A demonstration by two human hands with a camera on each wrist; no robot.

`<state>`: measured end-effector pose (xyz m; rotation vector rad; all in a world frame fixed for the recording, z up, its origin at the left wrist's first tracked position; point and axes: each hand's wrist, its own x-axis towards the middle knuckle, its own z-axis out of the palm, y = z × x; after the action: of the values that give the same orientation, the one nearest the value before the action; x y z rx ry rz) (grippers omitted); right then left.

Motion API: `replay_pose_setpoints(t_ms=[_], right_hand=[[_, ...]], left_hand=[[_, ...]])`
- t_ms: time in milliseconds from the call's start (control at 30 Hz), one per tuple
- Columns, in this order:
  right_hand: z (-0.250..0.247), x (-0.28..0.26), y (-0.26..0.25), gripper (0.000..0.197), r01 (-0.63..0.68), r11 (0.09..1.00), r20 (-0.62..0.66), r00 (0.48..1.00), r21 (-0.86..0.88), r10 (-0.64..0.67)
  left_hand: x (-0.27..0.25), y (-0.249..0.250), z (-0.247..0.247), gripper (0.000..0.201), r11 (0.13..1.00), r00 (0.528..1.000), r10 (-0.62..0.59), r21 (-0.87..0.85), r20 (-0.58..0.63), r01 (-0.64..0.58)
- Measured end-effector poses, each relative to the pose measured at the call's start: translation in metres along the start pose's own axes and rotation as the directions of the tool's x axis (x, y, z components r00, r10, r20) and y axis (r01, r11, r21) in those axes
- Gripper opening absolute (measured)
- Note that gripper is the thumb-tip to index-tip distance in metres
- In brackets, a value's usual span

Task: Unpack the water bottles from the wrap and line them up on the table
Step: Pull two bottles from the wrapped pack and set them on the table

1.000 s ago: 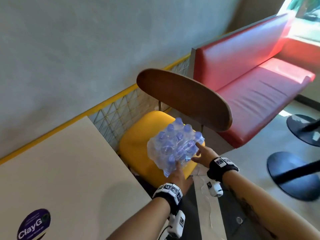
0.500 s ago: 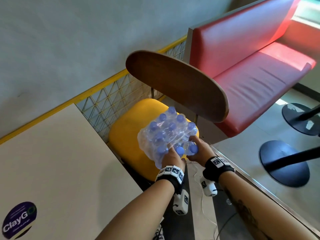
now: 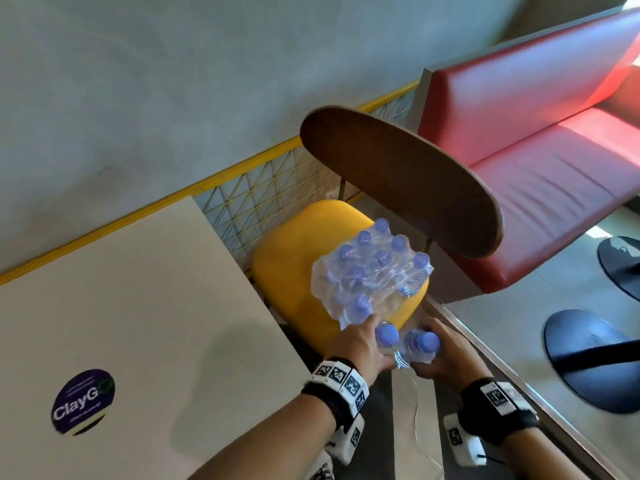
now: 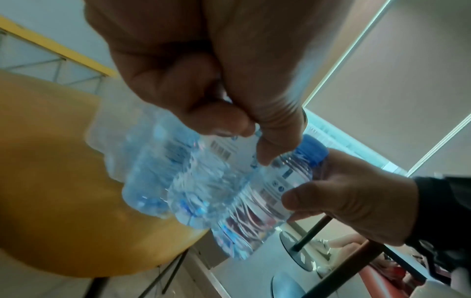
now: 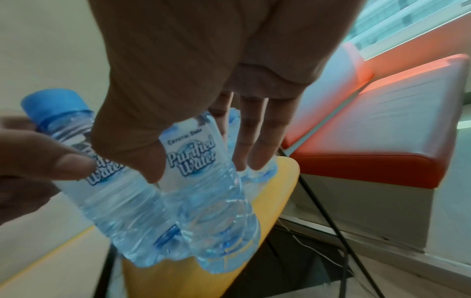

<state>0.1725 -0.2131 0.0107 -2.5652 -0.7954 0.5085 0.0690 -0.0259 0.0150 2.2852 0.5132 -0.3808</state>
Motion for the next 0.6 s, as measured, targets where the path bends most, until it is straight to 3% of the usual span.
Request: replay_pose_setpoints(t_ms=[133,233,433,600], right_hand=[[0.032,-0.022,-0.055,0.062,0.094,0.996,0.135,0.986,0.011,-0.095],[0.064,-0.022,-0.124,0.067,0.193,0.981,0.236,0.954,-0.004,-0.186],[0.15,-0.015,-0.297,0.055,0.436,0.897,0.425,0.8,0.073,-0.423],[0.237,-0.019,-0.429,0.055,0.493,0.853,0.467,0.722,0.17,-0.51]], left_hand=[[-0.066,-0.07,-0.037,0.073,0.989,0.986,-0.116,0.078,-0.118,0.126],[-0.118,-0.146,-0.061,0.071,0.964,0.943,-0.253,0.026,-0.218,0.264],[-0.247,-0.305,-0.115,0.05,0.835,0.765,-0.547,-0.294,-0.34,0.466],[-0.338,-0.403,-0.16,0.034,0.726,0.614,-0.686,-0.42,-0.389,0.545]])
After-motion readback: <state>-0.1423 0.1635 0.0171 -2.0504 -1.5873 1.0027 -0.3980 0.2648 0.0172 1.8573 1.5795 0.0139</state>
